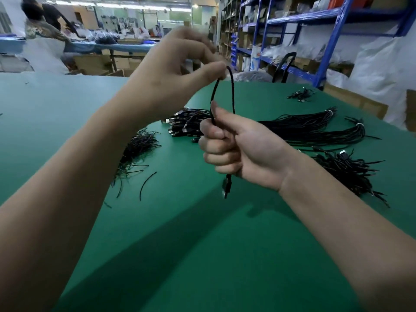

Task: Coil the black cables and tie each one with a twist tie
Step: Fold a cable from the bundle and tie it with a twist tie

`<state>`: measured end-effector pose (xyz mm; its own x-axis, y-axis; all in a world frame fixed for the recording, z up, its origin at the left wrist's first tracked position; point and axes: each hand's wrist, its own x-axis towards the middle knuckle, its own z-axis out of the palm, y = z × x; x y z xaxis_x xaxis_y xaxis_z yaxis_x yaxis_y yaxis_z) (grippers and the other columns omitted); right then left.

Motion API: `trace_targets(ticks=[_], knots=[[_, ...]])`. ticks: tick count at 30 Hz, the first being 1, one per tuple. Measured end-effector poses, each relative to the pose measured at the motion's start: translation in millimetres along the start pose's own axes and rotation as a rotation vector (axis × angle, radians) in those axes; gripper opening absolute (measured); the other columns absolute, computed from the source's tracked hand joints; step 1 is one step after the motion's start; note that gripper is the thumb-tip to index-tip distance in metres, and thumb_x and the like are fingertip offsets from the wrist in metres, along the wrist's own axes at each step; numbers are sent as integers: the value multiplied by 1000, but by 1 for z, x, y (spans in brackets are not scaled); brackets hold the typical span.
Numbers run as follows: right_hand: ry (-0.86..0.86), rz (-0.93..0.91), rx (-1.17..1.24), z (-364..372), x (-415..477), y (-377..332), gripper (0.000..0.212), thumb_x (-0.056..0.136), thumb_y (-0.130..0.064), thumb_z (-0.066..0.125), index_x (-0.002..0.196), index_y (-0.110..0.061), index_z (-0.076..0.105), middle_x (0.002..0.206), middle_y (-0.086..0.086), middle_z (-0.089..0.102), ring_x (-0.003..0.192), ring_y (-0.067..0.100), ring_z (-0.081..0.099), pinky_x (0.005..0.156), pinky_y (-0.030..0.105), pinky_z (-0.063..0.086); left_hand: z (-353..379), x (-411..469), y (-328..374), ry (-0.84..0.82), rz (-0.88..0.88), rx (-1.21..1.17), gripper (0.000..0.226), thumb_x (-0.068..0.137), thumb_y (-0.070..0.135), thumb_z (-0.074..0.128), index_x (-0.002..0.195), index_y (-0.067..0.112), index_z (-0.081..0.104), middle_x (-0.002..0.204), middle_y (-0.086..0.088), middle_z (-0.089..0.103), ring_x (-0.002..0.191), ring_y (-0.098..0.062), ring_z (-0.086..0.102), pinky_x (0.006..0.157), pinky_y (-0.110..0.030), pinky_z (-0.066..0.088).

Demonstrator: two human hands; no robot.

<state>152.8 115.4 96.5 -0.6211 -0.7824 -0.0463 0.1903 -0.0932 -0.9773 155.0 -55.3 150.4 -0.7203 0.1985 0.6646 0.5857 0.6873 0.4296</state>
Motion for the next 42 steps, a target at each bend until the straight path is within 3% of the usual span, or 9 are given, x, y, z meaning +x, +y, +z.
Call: trace_targets(ticks=[4,9,15,21,25,31,34,38,42], knots=[[-128,64,-244,5,-4,-17,50,108,-48,27,65,-24,32,57,-9,18,48,9,13,39,20,11,-19,-11,-11,-166,5,20,37,103,7,49,137,20,52,140,4,53,128,-2,49,105,-21,44],[-147,59,-421,5,-5,-32,51,108,-47,30,62,-25,36,56,-9,21,46,9,15,39,20,11,-18,-23,-12,-507,20,-166,27,101,19,52,120,8,66,112,-4,72,106,-15,67,94,-30,54],[44,31,-686,-21,-21,-39,49,103,-46,43,61,-22,44,58,-5,30,50,11,24,44,24,17,-37,-21,-16,-400,-18,-105,26,87,45,65,100,26,76,88,7,73,81,-7,67,74,-15,51],[84,21,-744,-33,-35,-48,47,100,-48,44,61,-22,45,59,-4,31,51,11,27,45,22,20,-32,-19,-9,-88,149,130,20,95,41,63,106,28,74,87,6,60,78,-14,55,70,-30,47],[-19,7,-591,-33,-41,-52,46,101,-45,42,62,-21,46,59,-5,28,50,11,23,46,25,14,-29,-19,-11,20,143,89,17,97,40,63,108,30,74,86,15,57,77,-5,51,69,-14,40],[-183,-91,-116,-17,-40,-59,38,105,-32,34,72,-21,49,62,-9,20,50,6,19,42,19,15,14,-27,-12,-13,42,-69,19,101,33,59,91,48,65,63,18,53,57,-7,36,52,-22,27],[-132,-156,51,-12,-36,-57,30,104,-30,35,80,-19,49,66,-9,13,52,5,15,42,18,16,43,-34,-6,-96,20,-107,27,102,31,54,76,37,61,62,11,40,59,-4,32,52,-26,27],[-10,-202,241,-14,-26,-51,26,105,-26,38,85,-15,50,67,-9,14,52,5,15,41,19,19,68,-44,2,-150,-7,-103,31,103,27,51,90,3,64,71,-20,53,66,-10,38,60,-30,37],[253,-240,45,-24,-18,-43,29,110,-24,36,89,-10,52,60,-8,31,49,4,25,41,16,22,61,-44,7,-260,3,-28,28,105,23,52,89,2,62,62,-3,40,59,-11,30,53,-20,28]])
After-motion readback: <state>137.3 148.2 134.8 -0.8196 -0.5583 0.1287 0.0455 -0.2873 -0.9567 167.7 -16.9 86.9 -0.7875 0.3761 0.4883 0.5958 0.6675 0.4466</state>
